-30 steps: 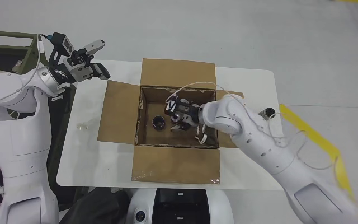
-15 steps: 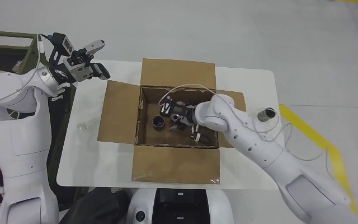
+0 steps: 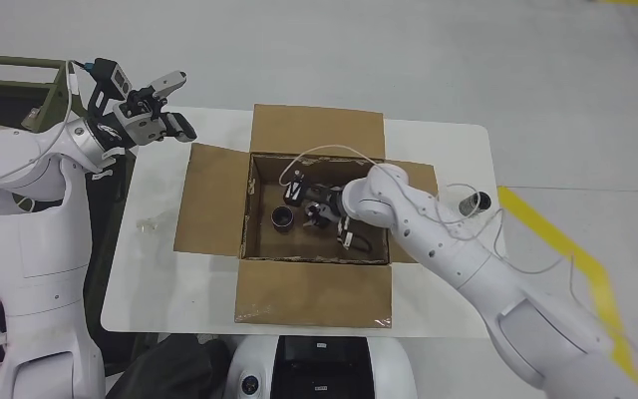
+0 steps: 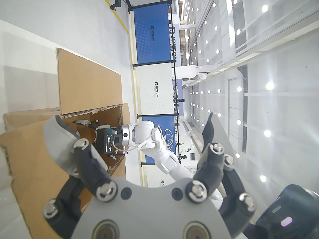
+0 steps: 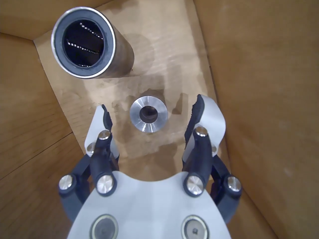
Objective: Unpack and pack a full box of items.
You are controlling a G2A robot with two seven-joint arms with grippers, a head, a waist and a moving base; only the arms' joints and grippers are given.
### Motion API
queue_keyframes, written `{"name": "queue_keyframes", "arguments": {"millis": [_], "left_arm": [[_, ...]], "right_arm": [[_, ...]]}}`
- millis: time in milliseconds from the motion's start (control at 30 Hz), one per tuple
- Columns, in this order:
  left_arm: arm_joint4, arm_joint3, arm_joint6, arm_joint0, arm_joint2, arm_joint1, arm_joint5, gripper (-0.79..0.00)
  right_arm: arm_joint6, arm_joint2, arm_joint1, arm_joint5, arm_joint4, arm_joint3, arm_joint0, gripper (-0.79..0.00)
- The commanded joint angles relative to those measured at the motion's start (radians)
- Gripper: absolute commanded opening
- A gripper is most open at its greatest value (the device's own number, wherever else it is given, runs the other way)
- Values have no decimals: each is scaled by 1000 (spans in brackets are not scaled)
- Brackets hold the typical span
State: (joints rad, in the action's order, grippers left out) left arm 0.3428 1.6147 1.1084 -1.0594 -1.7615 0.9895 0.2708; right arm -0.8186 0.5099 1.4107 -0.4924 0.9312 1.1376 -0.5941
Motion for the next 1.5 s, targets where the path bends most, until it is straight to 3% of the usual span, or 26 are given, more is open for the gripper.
{"name": "queue_keyframes", "arguments": {"millis": [0,167,333,400,733,1233,1467], "left_arm": [[0,0,0,0,0,0,0,0],[0,0,0,0,0,0,0,0],[0,0,0,0,0,0,0,0],[0,0,0,0,0,0,0,0],[0,0,0,0,0,0,0,0],[0,0,0,0,0,0,0,0],[0,0,0,0,0,0,0,0]], "right_arm": [[5,-3,7,-5,-4,-20,5,-175],[19,-9,23,-15,-11,-62,15,-339],[22,-13,34,-21,-4,-85,23,-631],[25,-11,37,-21,1,-89,26,-785],[-11,39,18,11,39,11,-7,-785],[-160,255,-95,47,128,494,-248,-785],[-173,335,-124,31,136,621,-328,-785]]}}
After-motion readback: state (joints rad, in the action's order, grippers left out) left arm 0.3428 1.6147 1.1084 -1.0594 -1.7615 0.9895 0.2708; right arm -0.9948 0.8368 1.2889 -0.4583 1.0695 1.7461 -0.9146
